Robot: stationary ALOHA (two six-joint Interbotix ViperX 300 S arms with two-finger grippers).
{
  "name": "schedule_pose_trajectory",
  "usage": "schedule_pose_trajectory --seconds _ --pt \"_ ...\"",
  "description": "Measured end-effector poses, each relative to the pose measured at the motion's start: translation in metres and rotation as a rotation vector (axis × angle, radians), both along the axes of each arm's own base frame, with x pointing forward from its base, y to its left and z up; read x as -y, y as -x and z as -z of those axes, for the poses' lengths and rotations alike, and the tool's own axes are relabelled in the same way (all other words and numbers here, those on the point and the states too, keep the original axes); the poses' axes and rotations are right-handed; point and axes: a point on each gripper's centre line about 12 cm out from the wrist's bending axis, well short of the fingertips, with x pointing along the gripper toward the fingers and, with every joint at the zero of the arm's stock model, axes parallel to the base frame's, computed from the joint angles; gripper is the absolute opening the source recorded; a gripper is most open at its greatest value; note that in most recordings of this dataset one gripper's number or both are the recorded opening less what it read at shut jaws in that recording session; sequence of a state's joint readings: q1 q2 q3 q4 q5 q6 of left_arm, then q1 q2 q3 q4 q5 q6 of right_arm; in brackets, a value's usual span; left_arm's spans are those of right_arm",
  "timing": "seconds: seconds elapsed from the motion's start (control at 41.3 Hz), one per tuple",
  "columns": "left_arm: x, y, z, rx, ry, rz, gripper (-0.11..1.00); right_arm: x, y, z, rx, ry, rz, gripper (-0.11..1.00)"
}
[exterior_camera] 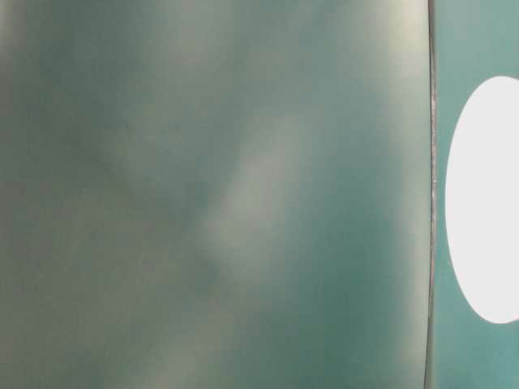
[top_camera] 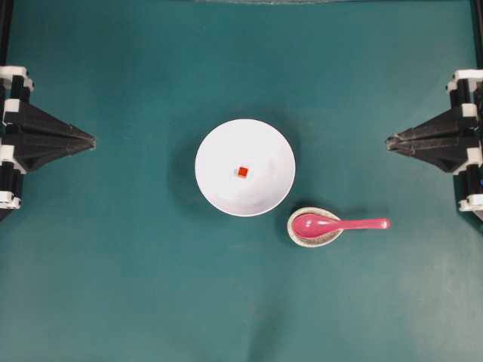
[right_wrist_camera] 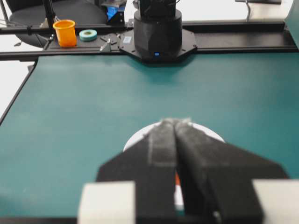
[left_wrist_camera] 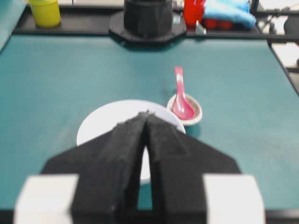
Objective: Grip the spoon and scoop the red block from the bowl with right arm.
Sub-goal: 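Move the right gripper toward the pink spoon handle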
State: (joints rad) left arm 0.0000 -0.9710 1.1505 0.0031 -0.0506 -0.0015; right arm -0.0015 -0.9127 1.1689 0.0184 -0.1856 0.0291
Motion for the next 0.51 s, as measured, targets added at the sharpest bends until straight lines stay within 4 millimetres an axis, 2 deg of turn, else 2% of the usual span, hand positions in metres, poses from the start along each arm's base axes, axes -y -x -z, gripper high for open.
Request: schedule_pose_trajectory --seconds 0.266,0.509 --pt "-0.005 0.001 0.008 -0.071 -0.001 -0.028 0.0 -0.003 -0.005 0.013 -0.026 -0.003 -0.014 0.28" --pt "-0.006 0.002 0.013 -0.104 0.0 -0.032 0.0 -0.008 -0.006 0.041 -0.063 -0.001 -0.035 0.33"
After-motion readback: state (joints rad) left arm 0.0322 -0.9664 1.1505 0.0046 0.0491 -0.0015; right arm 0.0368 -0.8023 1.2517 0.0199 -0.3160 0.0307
